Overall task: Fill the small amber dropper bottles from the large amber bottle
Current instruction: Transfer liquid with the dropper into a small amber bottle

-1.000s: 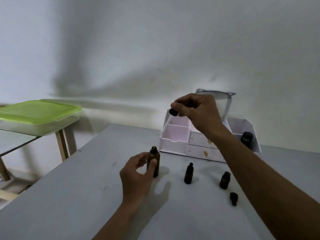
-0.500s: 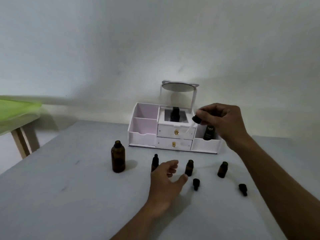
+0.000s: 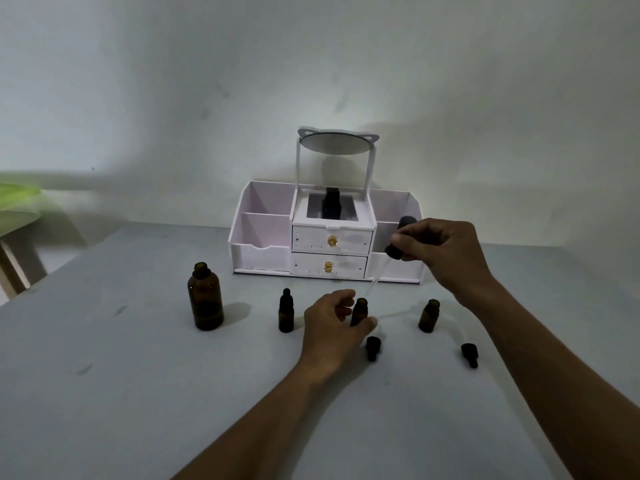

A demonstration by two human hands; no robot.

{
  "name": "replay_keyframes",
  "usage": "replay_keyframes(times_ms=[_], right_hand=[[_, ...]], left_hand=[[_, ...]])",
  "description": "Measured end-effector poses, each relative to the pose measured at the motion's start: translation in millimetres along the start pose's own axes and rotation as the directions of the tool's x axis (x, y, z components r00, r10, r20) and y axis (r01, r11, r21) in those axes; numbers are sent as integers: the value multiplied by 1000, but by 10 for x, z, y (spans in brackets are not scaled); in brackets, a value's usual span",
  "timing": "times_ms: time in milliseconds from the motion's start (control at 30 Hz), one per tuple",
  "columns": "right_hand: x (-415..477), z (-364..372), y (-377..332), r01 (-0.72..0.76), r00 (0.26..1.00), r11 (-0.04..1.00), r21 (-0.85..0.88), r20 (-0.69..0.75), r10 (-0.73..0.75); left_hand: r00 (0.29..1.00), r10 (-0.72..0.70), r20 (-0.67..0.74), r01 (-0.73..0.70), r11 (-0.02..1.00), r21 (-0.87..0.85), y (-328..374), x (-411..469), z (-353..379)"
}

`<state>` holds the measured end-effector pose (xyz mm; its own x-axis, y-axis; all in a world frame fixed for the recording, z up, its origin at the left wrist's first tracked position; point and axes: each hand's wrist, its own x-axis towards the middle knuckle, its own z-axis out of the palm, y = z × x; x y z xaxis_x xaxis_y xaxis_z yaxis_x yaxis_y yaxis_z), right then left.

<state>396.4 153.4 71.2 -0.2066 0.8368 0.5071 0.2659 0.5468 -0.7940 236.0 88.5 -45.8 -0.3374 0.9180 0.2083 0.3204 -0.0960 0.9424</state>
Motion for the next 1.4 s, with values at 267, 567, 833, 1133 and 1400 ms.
replay_keyframes(times_ms=[267,567,833,1133,1400], right_hand=[[20,56,87,-16,1000,1000,-25,4,16],[36,75,75,16,1000,995,-103,24,-14],[37,104,46,60,998,986,-154,45,-54],[37,59,-111,53,998,987,-152,49,-46],[129,122,-668,163,987,986,26,-17,-162]], left_hand=[[999,41,20,-42,999,21,-48,36,6],[999,28,20,-29,999,46,-48,55,16],[1000,11,22,-11,1000,26,-31,35,2],[999,16,29,-16,1000,2,4,-18,-31],[983,160,-91,-158,987,20,187,-206,-542]])
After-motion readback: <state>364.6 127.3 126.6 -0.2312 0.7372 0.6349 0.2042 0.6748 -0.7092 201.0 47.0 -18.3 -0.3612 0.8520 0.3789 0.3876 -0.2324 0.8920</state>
